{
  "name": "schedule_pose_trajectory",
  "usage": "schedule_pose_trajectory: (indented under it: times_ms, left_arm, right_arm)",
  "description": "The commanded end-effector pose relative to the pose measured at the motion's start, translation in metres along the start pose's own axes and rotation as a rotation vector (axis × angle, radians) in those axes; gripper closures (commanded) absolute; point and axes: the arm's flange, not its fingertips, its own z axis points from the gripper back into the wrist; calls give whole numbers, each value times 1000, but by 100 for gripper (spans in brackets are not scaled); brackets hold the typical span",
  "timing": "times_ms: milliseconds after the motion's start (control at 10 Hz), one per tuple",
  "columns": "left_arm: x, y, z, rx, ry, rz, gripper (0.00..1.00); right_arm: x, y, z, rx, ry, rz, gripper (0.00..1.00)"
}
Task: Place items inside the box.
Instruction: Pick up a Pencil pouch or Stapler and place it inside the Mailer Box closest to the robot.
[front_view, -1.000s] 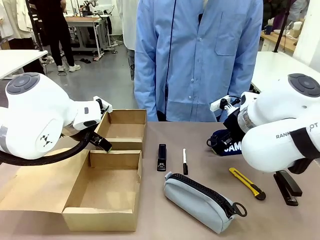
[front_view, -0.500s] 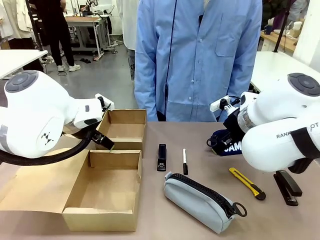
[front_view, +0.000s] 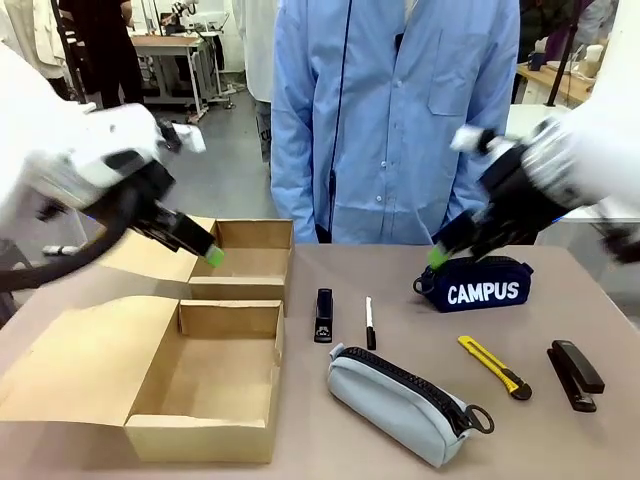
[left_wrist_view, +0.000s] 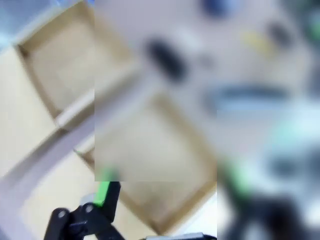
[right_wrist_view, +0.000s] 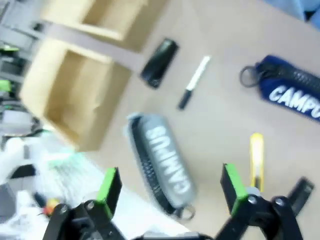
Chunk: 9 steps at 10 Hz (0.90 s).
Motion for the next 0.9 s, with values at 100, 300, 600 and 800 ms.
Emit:
schedule_pose_trajectory:
  times_ms: [100,300,600,800]
  left_arm:
    - [-62,52,87,-356,-124,271,0]
    - [-111,117,135,-433,-357,481,0]
    - [-191,182,138,-523,-645,841,0]
    - [-196,176,93,-560,-733,1050,0]
  right_arm:
    - [-65,-70,113,299,-213,-186,0]
    - [-136,-145,162,421,-552,-391,0]
    - [-227,-215,177,478,-771,-617,0]
    - [-253,-235,169,462,-824,-719,0]
